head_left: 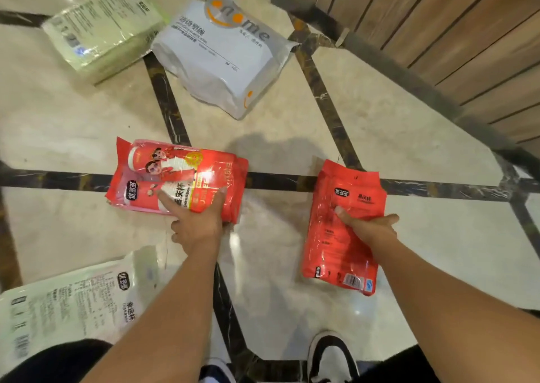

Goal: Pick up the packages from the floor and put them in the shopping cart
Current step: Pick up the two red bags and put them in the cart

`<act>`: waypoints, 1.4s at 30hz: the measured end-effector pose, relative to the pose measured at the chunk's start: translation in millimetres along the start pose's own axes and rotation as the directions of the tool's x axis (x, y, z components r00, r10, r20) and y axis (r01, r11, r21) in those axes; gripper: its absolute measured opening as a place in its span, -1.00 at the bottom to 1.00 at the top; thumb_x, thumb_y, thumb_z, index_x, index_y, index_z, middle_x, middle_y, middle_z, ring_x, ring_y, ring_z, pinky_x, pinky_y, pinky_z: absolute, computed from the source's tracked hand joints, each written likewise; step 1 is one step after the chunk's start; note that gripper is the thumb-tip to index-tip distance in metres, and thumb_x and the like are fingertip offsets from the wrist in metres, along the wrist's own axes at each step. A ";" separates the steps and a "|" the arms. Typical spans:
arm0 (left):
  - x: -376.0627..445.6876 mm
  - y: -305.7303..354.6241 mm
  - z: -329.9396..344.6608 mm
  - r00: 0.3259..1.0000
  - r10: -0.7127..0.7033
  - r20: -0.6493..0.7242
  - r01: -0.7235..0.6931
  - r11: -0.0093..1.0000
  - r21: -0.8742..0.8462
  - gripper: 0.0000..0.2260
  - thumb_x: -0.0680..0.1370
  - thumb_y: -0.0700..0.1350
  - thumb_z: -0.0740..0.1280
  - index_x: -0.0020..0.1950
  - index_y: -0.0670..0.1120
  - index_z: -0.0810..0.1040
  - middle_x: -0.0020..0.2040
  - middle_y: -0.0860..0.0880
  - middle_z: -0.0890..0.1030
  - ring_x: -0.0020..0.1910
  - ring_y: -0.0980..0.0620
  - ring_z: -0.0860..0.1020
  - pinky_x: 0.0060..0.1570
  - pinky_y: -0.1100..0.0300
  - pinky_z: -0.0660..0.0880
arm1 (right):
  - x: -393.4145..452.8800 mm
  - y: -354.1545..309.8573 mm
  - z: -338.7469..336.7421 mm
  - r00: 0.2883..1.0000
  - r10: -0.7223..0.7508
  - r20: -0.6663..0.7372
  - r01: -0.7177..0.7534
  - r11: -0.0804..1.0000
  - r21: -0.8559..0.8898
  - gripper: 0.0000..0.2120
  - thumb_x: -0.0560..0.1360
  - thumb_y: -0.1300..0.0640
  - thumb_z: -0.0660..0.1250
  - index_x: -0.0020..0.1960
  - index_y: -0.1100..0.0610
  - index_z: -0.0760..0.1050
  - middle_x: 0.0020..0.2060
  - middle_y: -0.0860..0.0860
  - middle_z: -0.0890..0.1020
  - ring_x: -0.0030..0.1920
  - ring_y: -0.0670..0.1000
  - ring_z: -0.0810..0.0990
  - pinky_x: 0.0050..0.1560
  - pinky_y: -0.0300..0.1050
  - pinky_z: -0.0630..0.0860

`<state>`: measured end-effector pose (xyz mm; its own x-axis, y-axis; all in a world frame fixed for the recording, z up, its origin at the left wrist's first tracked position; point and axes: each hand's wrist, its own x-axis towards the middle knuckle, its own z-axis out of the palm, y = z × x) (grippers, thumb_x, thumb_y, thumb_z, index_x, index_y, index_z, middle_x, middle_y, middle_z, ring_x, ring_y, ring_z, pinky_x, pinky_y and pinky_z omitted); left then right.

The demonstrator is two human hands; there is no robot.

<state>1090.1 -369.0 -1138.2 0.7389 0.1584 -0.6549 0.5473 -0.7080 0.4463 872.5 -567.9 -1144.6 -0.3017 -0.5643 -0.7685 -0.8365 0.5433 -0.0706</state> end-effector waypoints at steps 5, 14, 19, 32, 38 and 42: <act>2.6 -0.9 5.6 0.999 0.042 -0.009 -0.043 0.984 -0.174 0.10 0.45 0.18 0.58 0.71 0.19 -0.17 0.51 -0.36 0.35 0.51 -0.36 0.28 0.49 -0.14 0.19 | -15.1 -0.6 14.2 0.981 -0.193 0.025 0.192 0.980 0.044 0.31 -0.01 -0.60 0.53 0.56 -0.10 0.12 0.41 0.17 0.51 0.36 0.32 0.53 0.40 0.32 0.45; -3.8 14.9 -13.9 0.984 0.172 0.043 -0.153 0.944 -0.292 -0.03 0.45 -0.11 0.61 0.68 0.28 0.10 0.46 -0.24 0.25 0.35 -0.21 0.45 0.24 0.17 0.34 | -58.9 -17.2 33.0 0.886 -0.463 0.003 0.462 0.884 -0.077 -0.06 0.38 -0.48 0.41 0.61 -0.16 0.12 0.38 0.28 0.39 0.27 0.38 0.56 0.31 0.19 0.48; -25.4 40.2 -50.2 0.960 0.261 0.100 -0.226 0.936 -0.270 -0.05 0.37 -0.01 0.66 0.64 0.28 0.23 0.38 -0.16 0.34 0.30 -0.15 0.49 0.43 0.02 0.43 | -94.9 -52.9 -0.3 0.812 -0.583 0.042 0.582 0.802 -0.135 -0.06 0.39 -0.52 0.34 0.60 -0.10 0.14 0.31 0.17 0.62 0.27 0.33 0.61 0.28 0.21 0.51; -254.7 248.2 -272.4 0.782 0.570 0.251 -0.508 0.817 -0.273 0.04 0.07 0.08 0.58 0.54 0.36 0.33 0.37 -0.03 0.56 0.22 -0.04 0.64 0.27 -0.10 0.61 | -362.3 -109.3 -315.9 0.672 -0.718 -0.180 0.726 0.687 -0.027 -0.27 0.40 -0.48 0.38 0.41 -0.12 0.31 0.24 0.14 0.65 0.25 0.31 0.61 0.26 0.16 0.53; -439.1 367.3 -358.4 0.560 0.729 0.394 -0.639 0.683 -0.355 -0.02 0.18 -0.10 0.63 0.50 0.43 0.37 0.37 -0.06 0.56 0.16 0.00 0.68 0.19 -0.05 0.65 | -502.3 -89.1 -502.5 0.640 -0.703 -0.310 0.752 0.656 0.064 -0.22 0.34 -0.54 0.36 0.40 -0.15 0.32 0.24 0.13 0.66 0.25 0.30 0.62 0.29 0.21 0.53; -551.0 418.7 -388.3 0.430 0.776 0.461 -0.633 0.623 -0.460 0.00 0.20 -0.17 0.62 0.55 0.37 0.35 0.28 -0.01 0.65 0.05 0.10 0.69 0.04 0.12 0.66 | -576.3 -46.4 -602.9 0.622 -0.648 -0.439 0.755 0.645 0.116 -0.19 0.37 -0.52 0.37 0.45 -0.11 0.30 0.24 0.13 0.67 0.24 0.28 0.63 0.25 0.17 0.54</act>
<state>1064.8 -485.4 -353.7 0.5614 -0.7988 -0.2162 0.0543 -0.2252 0.9728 809.4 -642.6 -315.1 0.1540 -0.9761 -0.1530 -0.7146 -0.0031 -0.6996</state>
